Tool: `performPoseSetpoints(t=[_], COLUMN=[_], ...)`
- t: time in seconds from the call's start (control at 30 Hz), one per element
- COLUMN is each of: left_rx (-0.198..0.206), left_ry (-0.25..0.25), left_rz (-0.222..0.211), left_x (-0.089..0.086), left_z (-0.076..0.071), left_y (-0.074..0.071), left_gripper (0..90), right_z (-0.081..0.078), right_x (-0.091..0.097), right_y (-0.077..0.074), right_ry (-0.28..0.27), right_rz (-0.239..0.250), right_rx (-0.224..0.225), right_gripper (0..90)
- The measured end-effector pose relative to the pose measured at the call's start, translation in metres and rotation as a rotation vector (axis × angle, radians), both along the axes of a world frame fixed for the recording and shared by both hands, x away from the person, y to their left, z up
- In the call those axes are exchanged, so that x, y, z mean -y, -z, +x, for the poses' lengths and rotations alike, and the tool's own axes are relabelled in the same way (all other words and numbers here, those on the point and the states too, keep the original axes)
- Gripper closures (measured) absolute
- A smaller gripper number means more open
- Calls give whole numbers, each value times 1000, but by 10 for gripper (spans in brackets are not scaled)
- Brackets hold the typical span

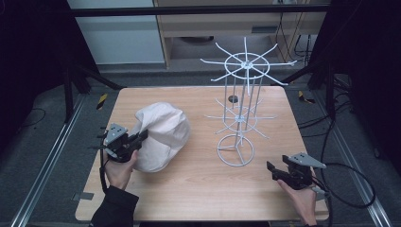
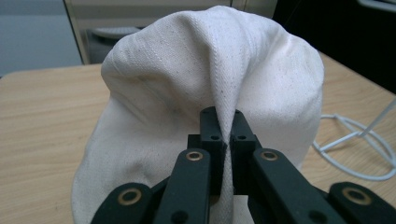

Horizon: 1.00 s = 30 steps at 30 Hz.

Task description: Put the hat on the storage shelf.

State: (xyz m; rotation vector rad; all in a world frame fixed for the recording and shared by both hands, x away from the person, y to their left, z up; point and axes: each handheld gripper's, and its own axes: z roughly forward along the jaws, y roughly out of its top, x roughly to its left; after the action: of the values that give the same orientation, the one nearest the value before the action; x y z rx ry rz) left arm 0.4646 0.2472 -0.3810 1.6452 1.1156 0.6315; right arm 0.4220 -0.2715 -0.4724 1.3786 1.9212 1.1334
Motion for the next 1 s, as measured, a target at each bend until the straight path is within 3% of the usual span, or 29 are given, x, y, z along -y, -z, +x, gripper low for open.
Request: performPoseSetpoints(t=[1.0], left_rx=[273], left_ry=[16], left_rz=[-197], left_x=[-13], left_z=[-44], left_y=[-65], left_gripper=[876], right_z=[0], right_x=[-1], right_y=[0], right_ry=[1], right_rz=[-3], right_rx=[6], right_gripper=[313])
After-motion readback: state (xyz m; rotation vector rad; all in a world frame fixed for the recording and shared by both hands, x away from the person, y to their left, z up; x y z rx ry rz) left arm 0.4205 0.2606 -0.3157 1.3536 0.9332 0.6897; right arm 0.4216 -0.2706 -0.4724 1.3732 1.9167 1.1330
